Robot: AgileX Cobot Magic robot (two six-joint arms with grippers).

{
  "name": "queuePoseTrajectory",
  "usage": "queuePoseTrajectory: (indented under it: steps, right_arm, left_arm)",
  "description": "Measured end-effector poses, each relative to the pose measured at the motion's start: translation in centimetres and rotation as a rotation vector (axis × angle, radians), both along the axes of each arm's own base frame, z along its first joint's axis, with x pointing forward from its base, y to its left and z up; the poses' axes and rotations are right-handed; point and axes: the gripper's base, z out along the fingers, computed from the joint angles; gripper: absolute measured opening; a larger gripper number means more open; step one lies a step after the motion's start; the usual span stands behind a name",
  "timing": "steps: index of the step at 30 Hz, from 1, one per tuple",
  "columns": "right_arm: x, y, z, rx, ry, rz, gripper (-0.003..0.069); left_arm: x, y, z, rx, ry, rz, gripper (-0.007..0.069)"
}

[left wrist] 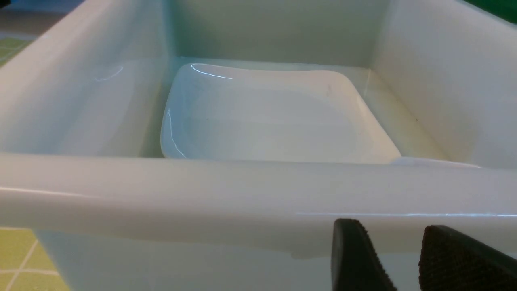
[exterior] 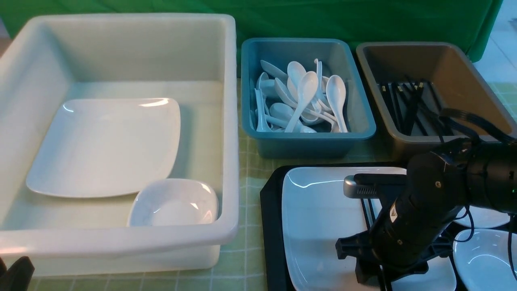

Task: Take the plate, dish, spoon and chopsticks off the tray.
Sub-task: Use the right arm to grab a pair of chopsticks from the plate, then use the right arm to put the chopsticks into the small storage box on the right

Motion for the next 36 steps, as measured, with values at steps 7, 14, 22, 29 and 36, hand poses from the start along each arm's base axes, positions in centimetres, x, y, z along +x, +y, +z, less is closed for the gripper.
queuePoseTrajectory:
  steps: [7, 14, 22, 29, 36]
  right_arm:
    - [0.0, -0.1, 0.0, -0.021, -0.009, 0.061, 0.0186]
    - [-0.1, -0.1, 0.3, -0.041, 0.031, 0.134, 0.0104]
    - [-1.6, -0.9, 2.8, -0.056, 0.080, 0.211, 0.0104]
    - [-2.8, -2.4, 9.3, -0.040, -0.149, 0.286, 0.0104]
    - [1.0, -5.3, 16.3, -0.076, -0.467, 0.199, 0.0104]
  left_arm:
    - [0.0, 0.0, 0.0, 0.000, 0.000, 0.000, 0.0224]
    - [0.0, 0.0, 0.0, 0.000, 0.000, 0.000, 0.0224]
    - [0.0, 0.0, 0.0, 0.000, 0.000, 0.000, 0.0224]
    - [0.0, 0.0, 0.0, 0.000, 0.000, 0.000, 0.0224]
    - [0.0, 0.0, 0.0, 0.002, 0.000, 0.000, 0.0224]
